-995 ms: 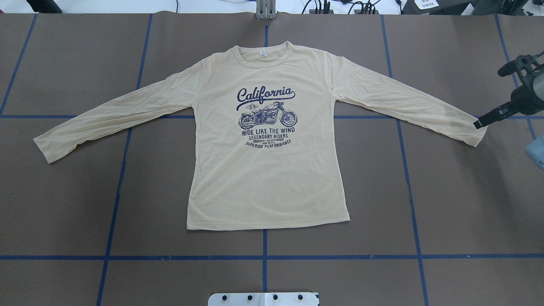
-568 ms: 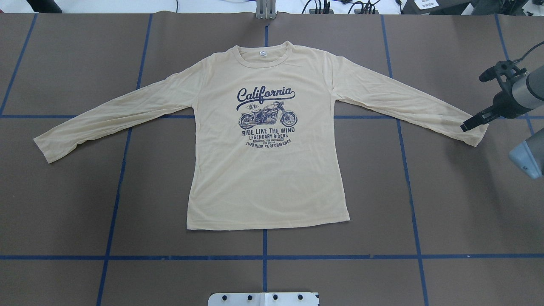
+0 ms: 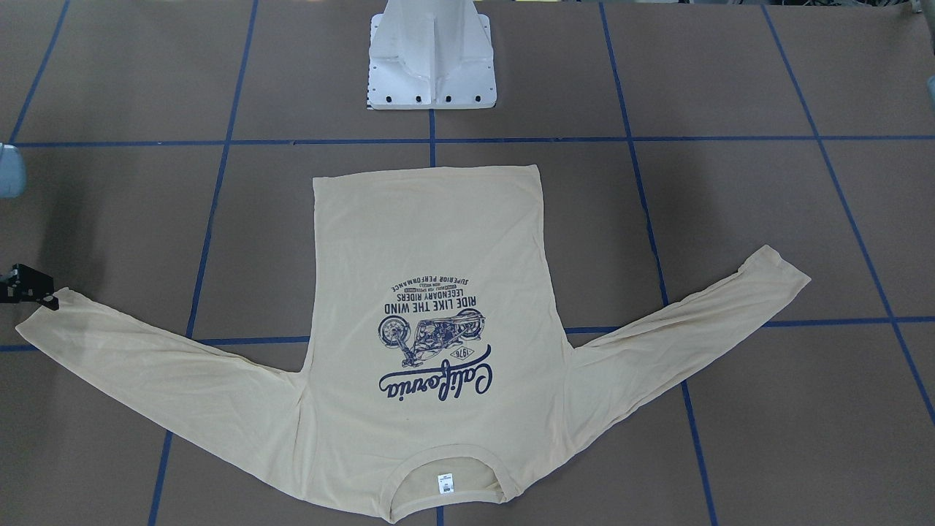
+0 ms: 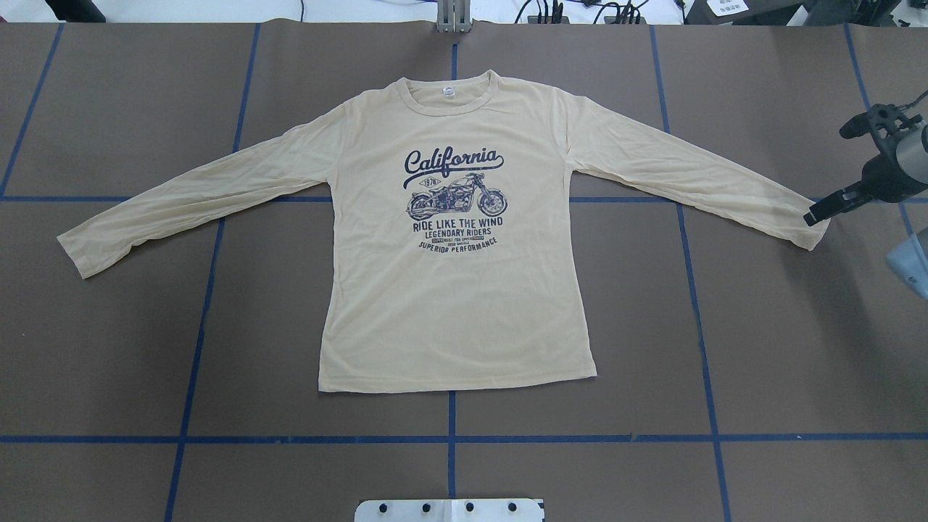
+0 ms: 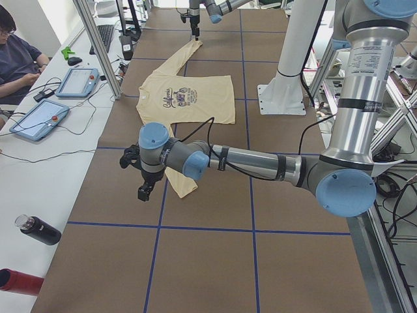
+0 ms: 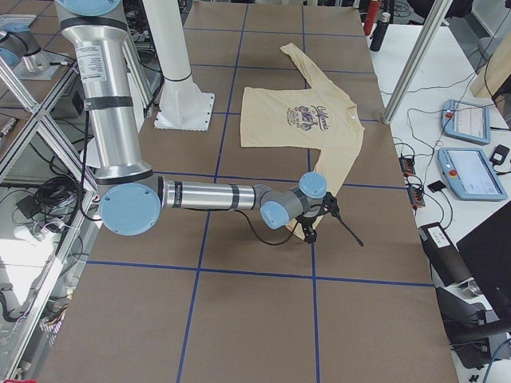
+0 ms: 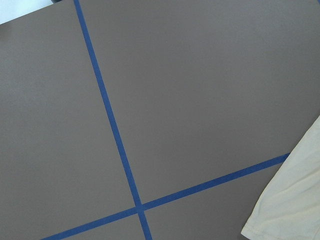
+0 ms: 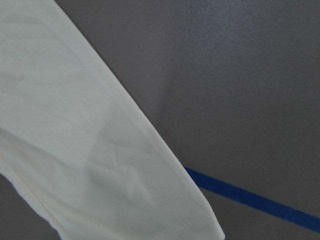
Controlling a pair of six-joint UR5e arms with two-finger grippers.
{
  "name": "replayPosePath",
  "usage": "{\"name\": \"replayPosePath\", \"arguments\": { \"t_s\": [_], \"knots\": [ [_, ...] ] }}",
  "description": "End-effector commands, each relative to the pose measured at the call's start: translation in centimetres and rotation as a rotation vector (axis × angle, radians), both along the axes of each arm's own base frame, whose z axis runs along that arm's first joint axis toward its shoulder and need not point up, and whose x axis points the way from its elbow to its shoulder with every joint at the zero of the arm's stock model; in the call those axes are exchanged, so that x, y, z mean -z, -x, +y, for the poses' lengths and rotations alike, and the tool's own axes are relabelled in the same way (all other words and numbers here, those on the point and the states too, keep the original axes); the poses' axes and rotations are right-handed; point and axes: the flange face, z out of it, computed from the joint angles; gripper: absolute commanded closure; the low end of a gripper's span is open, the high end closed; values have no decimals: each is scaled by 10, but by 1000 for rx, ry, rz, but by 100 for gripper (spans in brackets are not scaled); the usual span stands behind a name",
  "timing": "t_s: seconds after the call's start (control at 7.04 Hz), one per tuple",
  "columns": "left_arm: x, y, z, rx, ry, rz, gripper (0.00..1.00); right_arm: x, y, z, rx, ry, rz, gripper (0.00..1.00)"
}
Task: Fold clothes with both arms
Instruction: 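Move the right gripper to the nearest sleeve cuff and grasp it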
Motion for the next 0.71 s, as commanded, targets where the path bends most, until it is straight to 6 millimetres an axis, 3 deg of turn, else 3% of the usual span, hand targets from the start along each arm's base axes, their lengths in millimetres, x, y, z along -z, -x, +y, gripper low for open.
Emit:
{"name": "replayPosePath", "arguments": {
  "t_s": [0.0,0.57],
  "knots": [
    [0,0,0,0,1,0,0,-5,3,-11,-5,17,6,2],
    [-1,0,0,0,2,0,0,-6,11,-18,4,25,10,8]
  ]
}}
